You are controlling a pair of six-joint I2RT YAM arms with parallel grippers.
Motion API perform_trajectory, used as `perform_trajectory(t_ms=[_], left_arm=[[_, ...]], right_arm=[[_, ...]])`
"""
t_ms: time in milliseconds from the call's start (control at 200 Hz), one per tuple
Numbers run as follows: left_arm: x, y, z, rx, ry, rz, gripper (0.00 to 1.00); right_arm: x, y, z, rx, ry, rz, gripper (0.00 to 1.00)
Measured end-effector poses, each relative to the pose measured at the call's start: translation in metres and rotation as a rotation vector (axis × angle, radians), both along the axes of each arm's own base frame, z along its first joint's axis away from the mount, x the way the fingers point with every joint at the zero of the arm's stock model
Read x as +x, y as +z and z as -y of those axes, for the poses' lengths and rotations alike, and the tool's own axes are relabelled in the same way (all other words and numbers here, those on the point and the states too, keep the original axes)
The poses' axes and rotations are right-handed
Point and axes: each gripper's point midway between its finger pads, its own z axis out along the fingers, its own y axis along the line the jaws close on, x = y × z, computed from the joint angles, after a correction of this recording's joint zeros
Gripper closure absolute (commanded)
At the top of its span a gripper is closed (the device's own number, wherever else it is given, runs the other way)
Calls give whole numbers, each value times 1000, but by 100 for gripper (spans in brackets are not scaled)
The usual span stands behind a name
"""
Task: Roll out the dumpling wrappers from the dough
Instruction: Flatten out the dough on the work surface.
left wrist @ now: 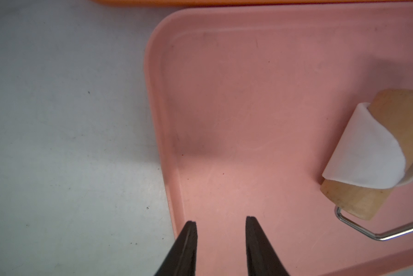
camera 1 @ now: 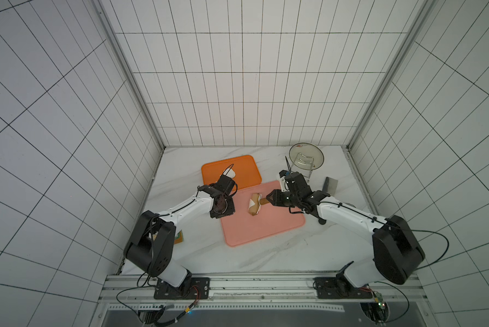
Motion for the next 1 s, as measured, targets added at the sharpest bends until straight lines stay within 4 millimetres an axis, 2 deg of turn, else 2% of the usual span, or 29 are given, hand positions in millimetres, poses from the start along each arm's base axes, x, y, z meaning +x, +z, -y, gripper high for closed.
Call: perform_trajectory(t_ms=[425, 520, 745, 790, 875, 1000], left_arm=[[-2, 0, 8, -14, -12, -1, 66], [-3, -1, 8, -16, -12, 0, 66], [-3, -1, 9, -18, -15, 1, 66], [-3, -1, 10, -18, -17, 2, 67], [-3, -1, 11, -19, -20, 2, 66], [-4, -1, 13, -21, -26, 1, 67]], right_arm=[[-2, 1, 0, -75, 20, -10, 62], [-9, -7, 10, -143, 18, -35, 57], [-26, -20, 28, -253, 38, -89, 53], [-28, -21, 30, -267, 42, -94, 54], [-32, -17, 32, -275, 53, -97, 64], [-34, 5, 24, -236, 82, -59, 80]])
